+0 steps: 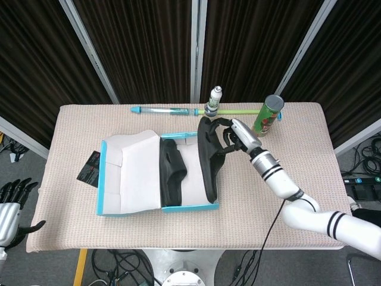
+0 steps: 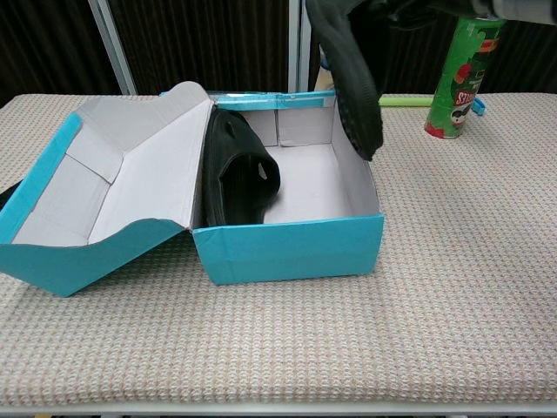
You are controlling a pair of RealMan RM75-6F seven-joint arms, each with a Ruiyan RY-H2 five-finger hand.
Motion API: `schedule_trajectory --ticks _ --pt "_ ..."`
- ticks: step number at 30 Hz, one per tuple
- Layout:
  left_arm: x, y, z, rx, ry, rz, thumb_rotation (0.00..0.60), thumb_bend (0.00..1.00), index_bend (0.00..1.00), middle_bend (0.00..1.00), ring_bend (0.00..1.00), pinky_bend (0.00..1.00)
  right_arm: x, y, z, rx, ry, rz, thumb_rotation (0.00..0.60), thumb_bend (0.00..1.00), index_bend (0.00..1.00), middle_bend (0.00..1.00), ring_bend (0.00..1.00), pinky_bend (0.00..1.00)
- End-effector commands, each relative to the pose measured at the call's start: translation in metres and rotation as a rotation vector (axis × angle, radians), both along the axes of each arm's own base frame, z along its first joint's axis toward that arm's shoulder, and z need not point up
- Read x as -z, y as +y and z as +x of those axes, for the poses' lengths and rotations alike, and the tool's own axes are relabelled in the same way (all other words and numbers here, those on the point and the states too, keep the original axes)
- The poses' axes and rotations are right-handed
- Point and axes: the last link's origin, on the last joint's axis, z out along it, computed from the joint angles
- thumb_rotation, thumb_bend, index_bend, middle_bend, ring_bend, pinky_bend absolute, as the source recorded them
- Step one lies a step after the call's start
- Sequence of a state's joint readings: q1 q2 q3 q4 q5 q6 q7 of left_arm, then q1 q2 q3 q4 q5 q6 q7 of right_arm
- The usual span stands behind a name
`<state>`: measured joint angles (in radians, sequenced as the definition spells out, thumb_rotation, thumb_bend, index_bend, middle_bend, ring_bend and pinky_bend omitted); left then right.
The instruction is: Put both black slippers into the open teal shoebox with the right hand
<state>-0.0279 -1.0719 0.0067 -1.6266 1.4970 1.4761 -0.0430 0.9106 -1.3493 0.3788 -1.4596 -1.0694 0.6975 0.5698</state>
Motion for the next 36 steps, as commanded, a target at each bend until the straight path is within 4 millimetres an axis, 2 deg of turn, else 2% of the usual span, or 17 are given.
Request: schedule_trajectory --ticks 1,7,10,17,23,36 --pt "0.000 0.000 -0.002 -0.007 -0.002 -0.002 0.600 0.00 0.14 0.07 0.00 0.00 0.032 -0.016 0.024 -0.006 -0.025 0.035 0.600 0.08 0.50 0.43 0.75 0.98" --pt "0.001 0.000 -0.007 -0.018 -0.011 -0.002 0.600 0.00 0.14 0.07 0.00 0.00 0.065 -0.020 0.023 0.020 -0.011 0.065 0.600 0.09 0.50 0.43 0.75 0.98" --pt "0.002 0.000 -0.009 -0.022 -0.015 -0.004 0.600 0.00 0.14 0.07 0.00 0.00 0.075 -0.020 0.019 0.025 0.002 0.060 0.600 0.09 0.51 0.43 0.75 0.98" --pt "0.004 0.002 -0.011 -0.020 -0.019 -0.011 0.600 0.00 0.14 0.07 0.00 0.00 0.088 -0.018 0.009 0.027 0.030 0.047 0.600 0.09 0.51 0.43 0.75 0.98" --pt "0.005 0.003 -0.011 -0.020 -0.022 -0.012 0.600 0.00 0.14 0.07 0.00 0.00 0.102 -0.015 0.000 -0.014 0.121 -0.002 0.600 0.09 0.51 0.43 0.75 0.98" --pt "0.008 0.004 -0.013 -0.020 -0.026 -0.022 0.600 0.00 0.14 0.07 0.00 0.00 0.127 -0.002 -0.015 -0.056 0.225 0.003 0.600 0.10 0.49 0.43 0.74 0.98"
